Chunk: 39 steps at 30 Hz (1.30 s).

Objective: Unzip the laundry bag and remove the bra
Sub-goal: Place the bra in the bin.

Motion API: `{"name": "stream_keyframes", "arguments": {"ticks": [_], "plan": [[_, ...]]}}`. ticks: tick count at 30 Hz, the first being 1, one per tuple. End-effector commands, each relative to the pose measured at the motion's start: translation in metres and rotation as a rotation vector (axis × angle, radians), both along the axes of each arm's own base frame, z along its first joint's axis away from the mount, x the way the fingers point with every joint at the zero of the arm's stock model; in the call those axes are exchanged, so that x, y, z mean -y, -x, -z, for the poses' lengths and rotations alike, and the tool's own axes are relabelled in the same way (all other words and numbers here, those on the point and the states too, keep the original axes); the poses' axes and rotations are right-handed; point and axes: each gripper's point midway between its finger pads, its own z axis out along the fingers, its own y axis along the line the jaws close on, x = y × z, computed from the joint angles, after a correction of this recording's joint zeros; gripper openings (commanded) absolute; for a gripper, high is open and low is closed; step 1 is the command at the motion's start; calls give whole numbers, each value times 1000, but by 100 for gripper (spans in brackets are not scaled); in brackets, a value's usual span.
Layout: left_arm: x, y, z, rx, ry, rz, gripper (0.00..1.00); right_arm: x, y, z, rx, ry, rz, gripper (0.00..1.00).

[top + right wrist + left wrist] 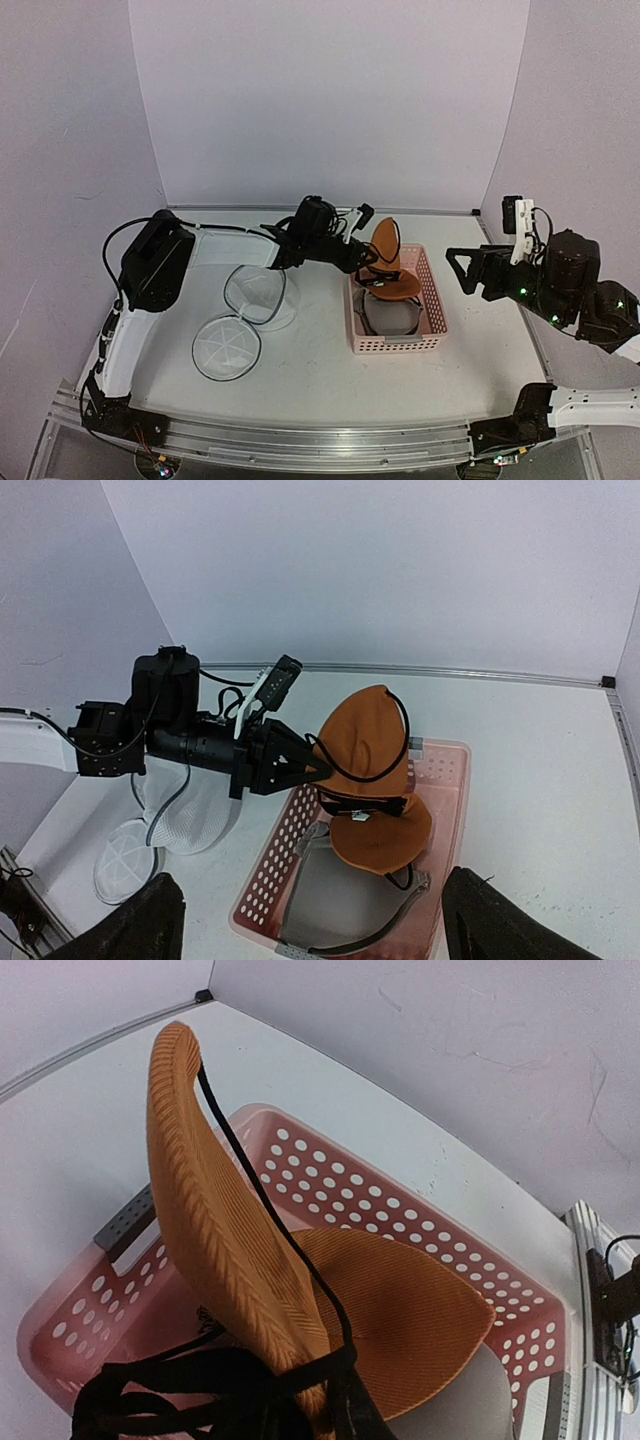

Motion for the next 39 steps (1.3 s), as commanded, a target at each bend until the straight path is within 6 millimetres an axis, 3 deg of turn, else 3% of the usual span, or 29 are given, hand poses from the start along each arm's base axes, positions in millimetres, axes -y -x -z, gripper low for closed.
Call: {"name": "stream_keyframes", "arguments": {"ticks": [1,10,15,22,33,39], "plan": [[7,13,-71,257,4,-15,15,-2,0,-3,6,-31,-4,90],[16,42,-67,539,-181,-44,14,-4,-1,6,-9,-16,-1,91],[12,44,-41,585,-298,-80,20,-4,-1,4,-9,-20,-4,91],[6,54,-38,626,-357,-110,35,-2,-1,8,-21,-19,6,91],[-32,72,-62,510,-365,-166,48,5,-19,25,-74,73,142,91],[-52,91,-65,396,-373,-148,49,-10,-34,46,-124,188,163,90]]}}
